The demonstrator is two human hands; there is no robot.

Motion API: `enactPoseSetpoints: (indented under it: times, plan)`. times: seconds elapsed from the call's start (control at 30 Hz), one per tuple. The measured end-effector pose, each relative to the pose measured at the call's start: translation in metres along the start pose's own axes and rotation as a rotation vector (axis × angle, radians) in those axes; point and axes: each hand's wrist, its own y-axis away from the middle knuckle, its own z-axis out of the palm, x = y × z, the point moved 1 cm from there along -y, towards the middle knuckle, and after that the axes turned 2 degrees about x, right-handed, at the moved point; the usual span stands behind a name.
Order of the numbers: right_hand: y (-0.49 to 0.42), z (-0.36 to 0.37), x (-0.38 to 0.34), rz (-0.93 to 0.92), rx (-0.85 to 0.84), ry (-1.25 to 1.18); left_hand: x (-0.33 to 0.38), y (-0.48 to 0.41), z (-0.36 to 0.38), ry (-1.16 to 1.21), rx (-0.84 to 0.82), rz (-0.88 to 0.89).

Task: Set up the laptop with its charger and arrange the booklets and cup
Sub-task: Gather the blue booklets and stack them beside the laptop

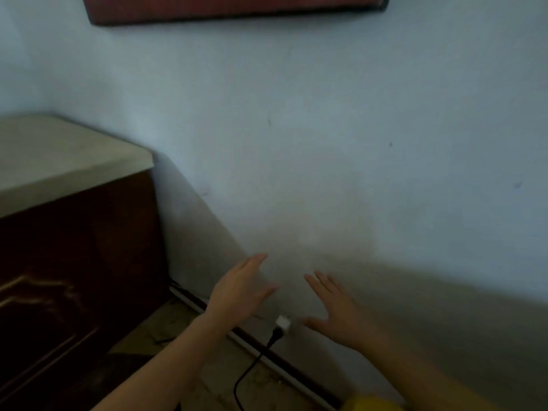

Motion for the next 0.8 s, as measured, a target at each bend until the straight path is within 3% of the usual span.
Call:
enactPoseSetpoints:
  times: [0.17,0.5,0.8]
  plan:
    - [0.018,-0.115,-0.058,-0.064,0.186,-0.033,0.072,-0.015,-0.105,-0.12,0.118,0.171]
    - [0.116,-0.354,-0.123,-0.05,0.454,0.21,0.243,-0.004,-0.307,-0.368,0.18,0.339]
    - [0.235,-0.482,-0.152,-0.048,0.62,0.27,0.354,0.046,-0.398,-0.377,0.247,0.428]
